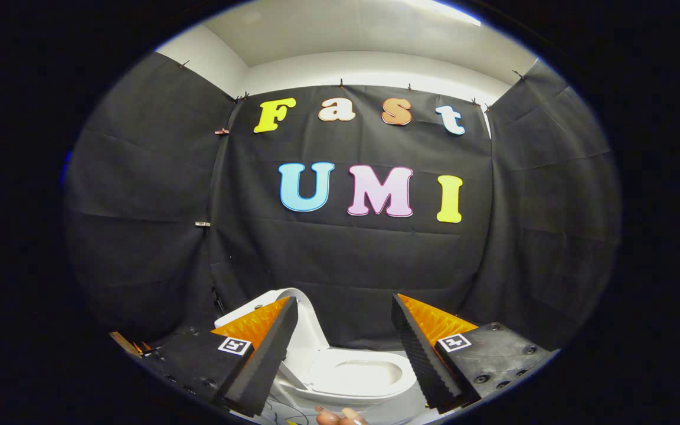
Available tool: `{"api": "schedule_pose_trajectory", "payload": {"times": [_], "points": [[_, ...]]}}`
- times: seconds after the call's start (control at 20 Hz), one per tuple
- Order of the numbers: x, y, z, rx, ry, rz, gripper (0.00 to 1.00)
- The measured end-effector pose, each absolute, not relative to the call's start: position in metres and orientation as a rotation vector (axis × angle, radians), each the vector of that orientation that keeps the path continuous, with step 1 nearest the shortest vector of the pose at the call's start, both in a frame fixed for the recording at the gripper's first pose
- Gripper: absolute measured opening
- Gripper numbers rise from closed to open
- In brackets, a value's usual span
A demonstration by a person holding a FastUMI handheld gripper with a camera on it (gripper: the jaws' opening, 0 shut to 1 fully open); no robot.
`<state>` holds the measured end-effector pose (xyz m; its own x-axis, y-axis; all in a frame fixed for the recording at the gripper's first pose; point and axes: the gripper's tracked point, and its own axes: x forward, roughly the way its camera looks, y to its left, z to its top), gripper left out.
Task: Open the toilet lid.
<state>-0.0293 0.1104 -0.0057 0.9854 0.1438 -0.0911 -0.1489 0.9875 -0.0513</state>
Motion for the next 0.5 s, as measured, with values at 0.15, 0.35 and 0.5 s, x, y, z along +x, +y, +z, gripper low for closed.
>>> {"api": "schedule_pose_trajectory", "payload": {"times": [0.15,0.35,0.5], "points": [[-0.039,0.100,-0.001,-0.054,0.082,0.135,0.99],[-0.043,0.084,0.002,-0.067,0.073,0.109,0.99],[-0.045,0.078,0.003,-0.072,0.067,0.093,1.00]]}}
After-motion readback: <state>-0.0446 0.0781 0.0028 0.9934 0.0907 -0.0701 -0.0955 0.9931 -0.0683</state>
